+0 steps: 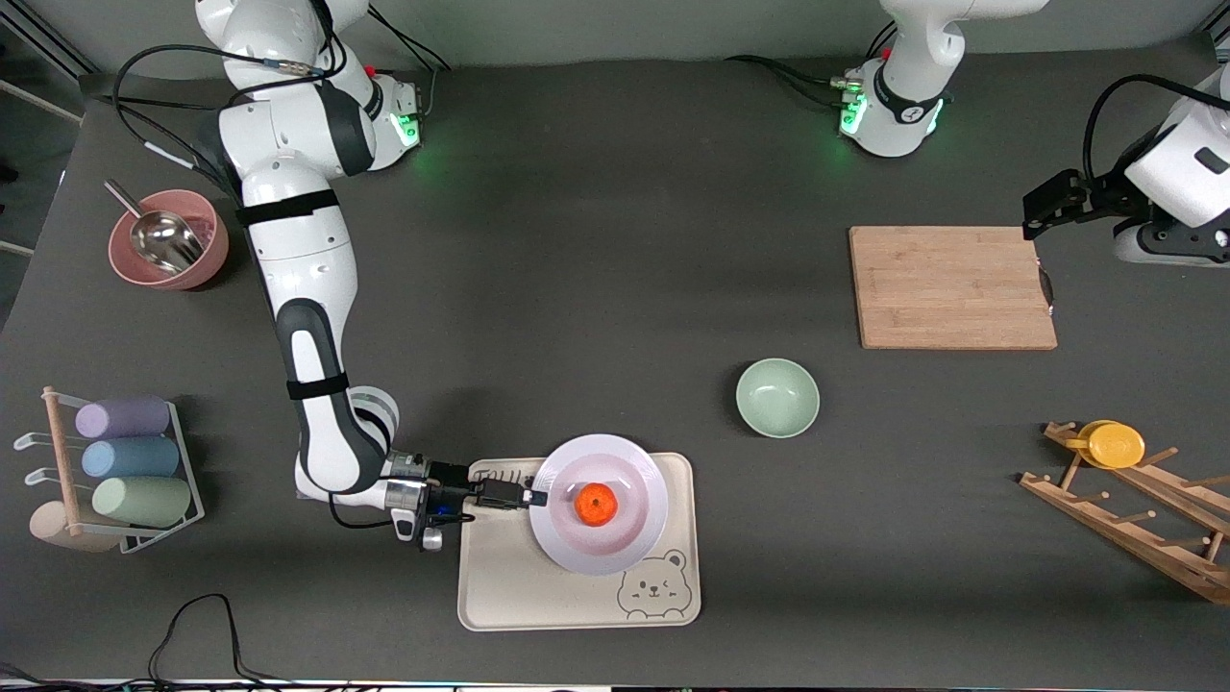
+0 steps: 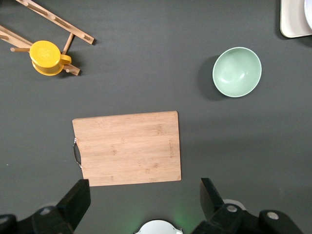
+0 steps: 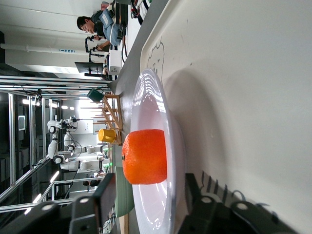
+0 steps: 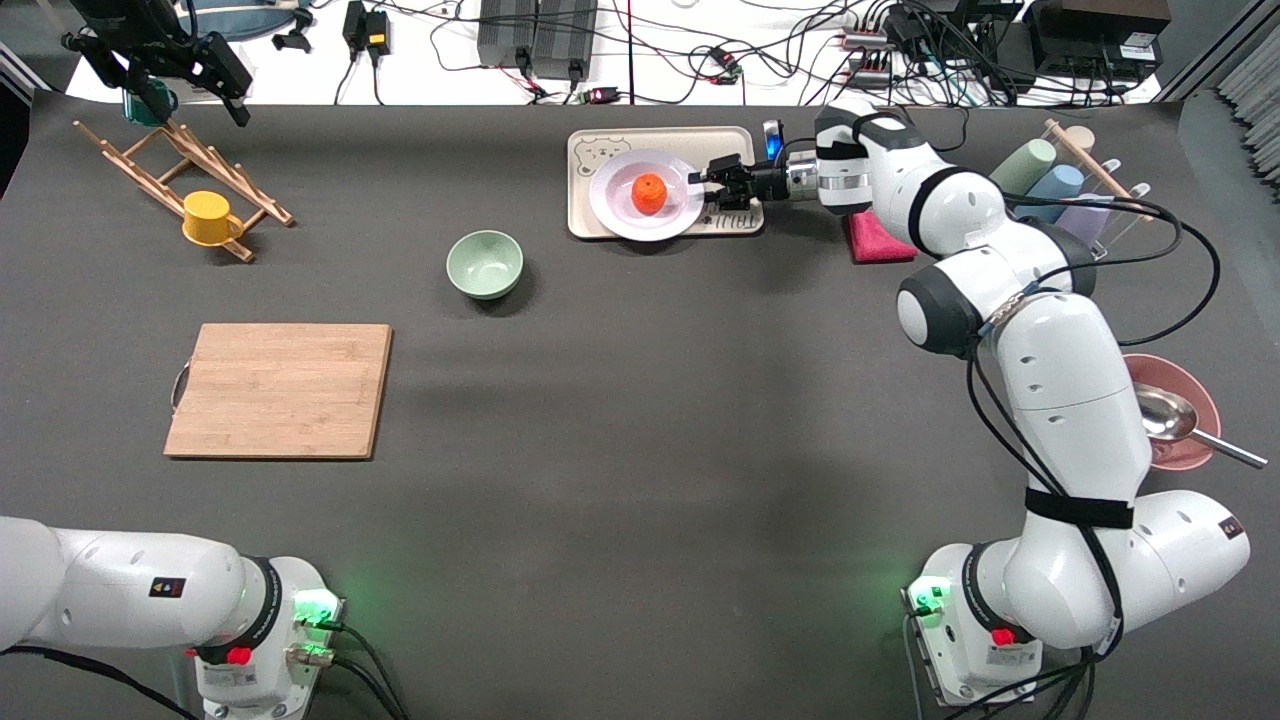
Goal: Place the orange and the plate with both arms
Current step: 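Open the right gripper and release the plate on the tray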
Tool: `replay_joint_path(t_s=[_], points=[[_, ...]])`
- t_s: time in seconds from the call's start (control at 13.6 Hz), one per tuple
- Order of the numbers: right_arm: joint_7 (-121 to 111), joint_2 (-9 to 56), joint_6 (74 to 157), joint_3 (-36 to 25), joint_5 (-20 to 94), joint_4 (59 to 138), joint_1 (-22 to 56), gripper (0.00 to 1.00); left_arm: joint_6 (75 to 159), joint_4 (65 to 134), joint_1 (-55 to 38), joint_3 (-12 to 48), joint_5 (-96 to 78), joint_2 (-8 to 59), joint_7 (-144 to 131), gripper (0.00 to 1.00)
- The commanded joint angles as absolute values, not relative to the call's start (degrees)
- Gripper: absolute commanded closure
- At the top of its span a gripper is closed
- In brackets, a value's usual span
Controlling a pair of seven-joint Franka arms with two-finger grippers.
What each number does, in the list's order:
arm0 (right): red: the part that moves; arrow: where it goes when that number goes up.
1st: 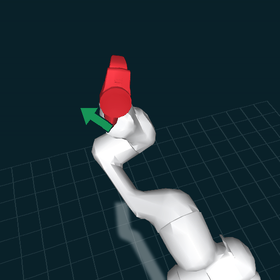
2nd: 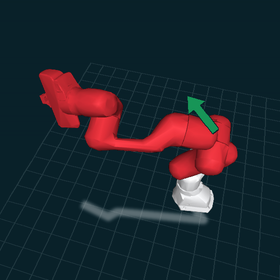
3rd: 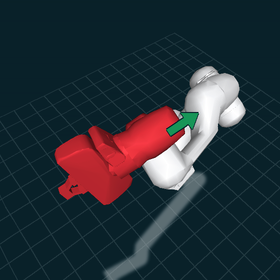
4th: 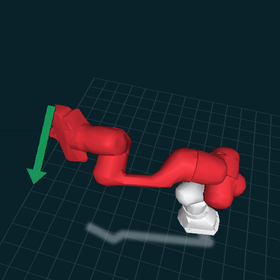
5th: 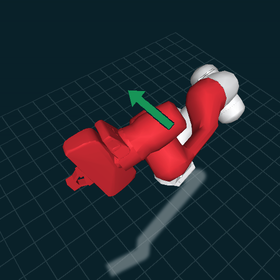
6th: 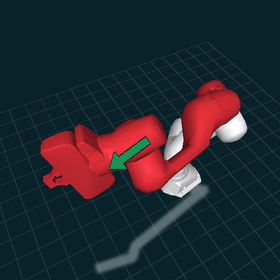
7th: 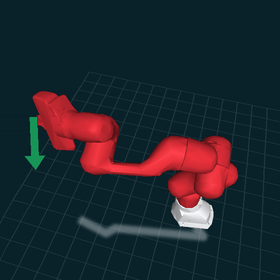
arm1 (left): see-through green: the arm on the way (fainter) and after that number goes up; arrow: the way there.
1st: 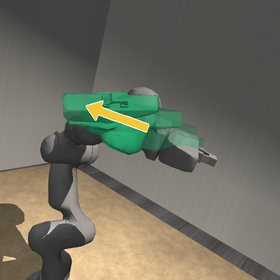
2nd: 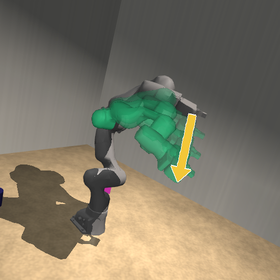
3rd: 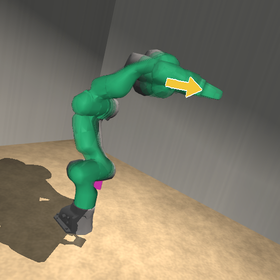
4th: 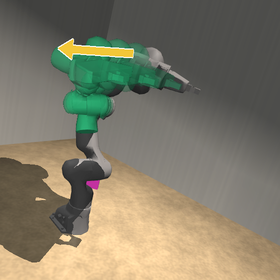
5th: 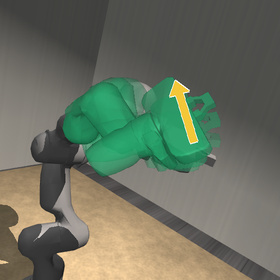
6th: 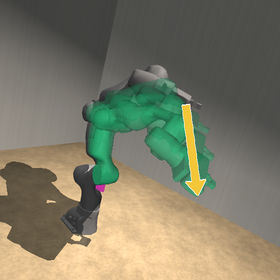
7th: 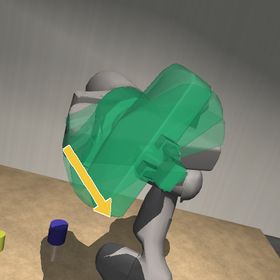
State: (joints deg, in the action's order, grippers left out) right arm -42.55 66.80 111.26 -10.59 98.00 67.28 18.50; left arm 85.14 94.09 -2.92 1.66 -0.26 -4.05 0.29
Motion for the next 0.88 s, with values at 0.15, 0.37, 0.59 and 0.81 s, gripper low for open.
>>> replay_joint_path(t_s=[0.15, 0.37, 0.59, 0.81], points=[[-39.0, 67.3, 110.7, -12.5, 94.9, 65.8, 18.2, 0.28, 85.8, 94.1, -2.9, 1.2, 0.2, -4.1, 0.6, 0.0], [-35.2, 65.0, 110.0, -13.9, 89.8, 65.8, 17.2, 0.28, 86.1, 94.1, -2.9, 1.2, 0.1, -4.0, 0.6, 0.0], [-32.1, 62.7, 107.9, -13.9, 84.1, 66.0, 15.2, 0.28, 86.7, 94.2, -2.9, 1.2, -0.3, -4.0, 0.6, 0.0], [-31.7, 58.3, 104.0, -14.0, 77.2, 69.5, 11.8, 0.27, 88.4, 94.4, -2.9, 1.2, -0.2, -4.0, 0.7, 0.0]])
